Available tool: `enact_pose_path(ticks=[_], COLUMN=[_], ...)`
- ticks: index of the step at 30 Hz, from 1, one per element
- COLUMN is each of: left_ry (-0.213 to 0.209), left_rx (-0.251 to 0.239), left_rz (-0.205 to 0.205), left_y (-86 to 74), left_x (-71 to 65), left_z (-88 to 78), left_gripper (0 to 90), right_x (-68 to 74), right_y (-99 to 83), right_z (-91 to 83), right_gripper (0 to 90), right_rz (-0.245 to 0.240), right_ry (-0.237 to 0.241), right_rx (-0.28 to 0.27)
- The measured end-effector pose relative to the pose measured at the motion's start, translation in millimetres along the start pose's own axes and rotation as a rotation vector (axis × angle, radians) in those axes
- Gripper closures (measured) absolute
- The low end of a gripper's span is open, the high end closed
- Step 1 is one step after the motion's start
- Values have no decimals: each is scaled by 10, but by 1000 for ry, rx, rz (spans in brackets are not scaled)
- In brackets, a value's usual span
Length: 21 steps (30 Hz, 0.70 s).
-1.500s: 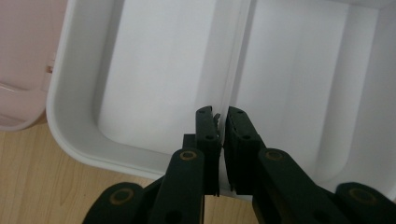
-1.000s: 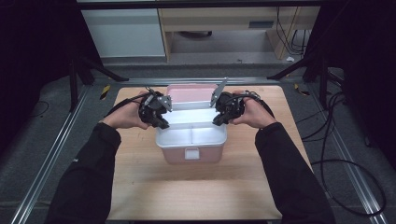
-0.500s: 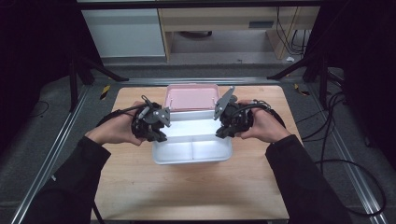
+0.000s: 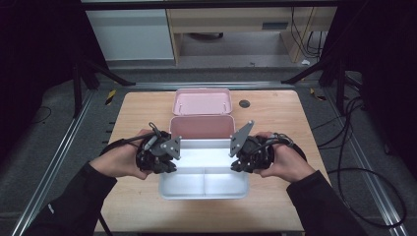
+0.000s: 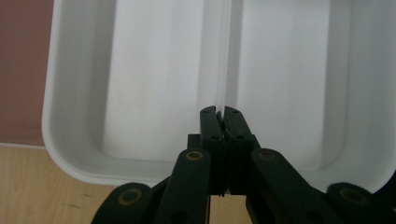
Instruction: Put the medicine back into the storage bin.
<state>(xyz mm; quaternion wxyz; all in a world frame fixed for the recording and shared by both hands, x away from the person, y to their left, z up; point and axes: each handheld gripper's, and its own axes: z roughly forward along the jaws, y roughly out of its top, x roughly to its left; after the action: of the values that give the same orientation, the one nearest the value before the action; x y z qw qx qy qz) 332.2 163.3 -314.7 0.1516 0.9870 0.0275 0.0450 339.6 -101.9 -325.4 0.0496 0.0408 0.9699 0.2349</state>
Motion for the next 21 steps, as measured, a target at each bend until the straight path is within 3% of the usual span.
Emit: enact_pose_path(ticks=[6, 12, 21], left_ry=[-14, -54, -80], left_rx=[-3, -7, -18], left_rz=[-9, -22, -35], left_y=[-89, -190, -332], left_x=[-128, -208, -254], left_z=[225, 486, 852], left_gripper=[880, 880, 877], right_x=[162, 243, 317], right_y=[-92, -211, -363], right_z=[182, 403, 722], right_gripper=[877, 879, 878], right_rz=[-4, 7, 22], right_ry=[9, 47, 71], right_rx=[11, 14, 24])
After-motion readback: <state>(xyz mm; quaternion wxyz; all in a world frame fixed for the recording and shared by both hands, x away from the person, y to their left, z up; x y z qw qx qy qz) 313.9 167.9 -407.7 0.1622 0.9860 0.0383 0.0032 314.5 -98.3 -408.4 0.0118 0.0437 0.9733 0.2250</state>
